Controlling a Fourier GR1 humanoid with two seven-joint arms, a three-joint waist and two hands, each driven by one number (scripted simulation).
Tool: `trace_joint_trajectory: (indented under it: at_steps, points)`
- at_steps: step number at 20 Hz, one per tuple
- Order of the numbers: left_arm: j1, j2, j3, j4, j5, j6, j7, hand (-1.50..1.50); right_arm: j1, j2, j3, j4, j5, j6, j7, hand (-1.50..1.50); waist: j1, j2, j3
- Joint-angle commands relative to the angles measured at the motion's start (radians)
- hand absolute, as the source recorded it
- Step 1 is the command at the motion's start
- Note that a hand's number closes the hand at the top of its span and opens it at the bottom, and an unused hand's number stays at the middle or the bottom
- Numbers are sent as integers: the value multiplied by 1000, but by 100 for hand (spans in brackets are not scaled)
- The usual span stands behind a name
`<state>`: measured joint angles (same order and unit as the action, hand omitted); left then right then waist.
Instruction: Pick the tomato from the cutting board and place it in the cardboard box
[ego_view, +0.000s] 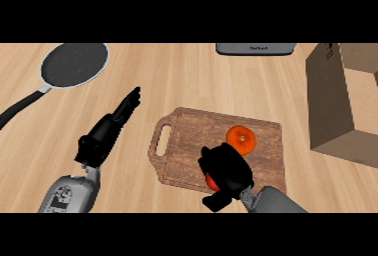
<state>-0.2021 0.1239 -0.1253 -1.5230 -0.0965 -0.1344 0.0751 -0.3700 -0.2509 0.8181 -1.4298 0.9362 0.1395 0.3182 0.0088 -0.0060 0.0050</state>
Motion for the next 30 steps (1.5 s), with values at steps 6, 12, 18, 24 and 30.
trace_joint_trajectory:
  at_steps: [6, 12, 18, 24, 30]
  points:
    - [6, 1, 10, 3, 5, 4, 2, 0, -31, -323, 50, -179, -45, -98, -517, 150, -23, 0, 11]
    - [15, 2, 21, 1, 3, 17, 0, 0, -21, -509, -46, -264, -172, -190, -808, 150, -59, 9, 12]
    - [30, 6, 33, -11, 6, 24, -7, 0, 21, -655, -152, -283, -355, -226, -1075, 150, -77, 16, 13]
    - [33, 18, 53, -24, 8, 31, -4, 0, 53, -774, -308, -217, -595, -189, -1299, 150, -88, 23, 12]
    - [45, 20, 48, -29, 5, 28, -13, 0, 67, -913, -487, -58, -843, -63, -1517, 150, -82, 22, 8]
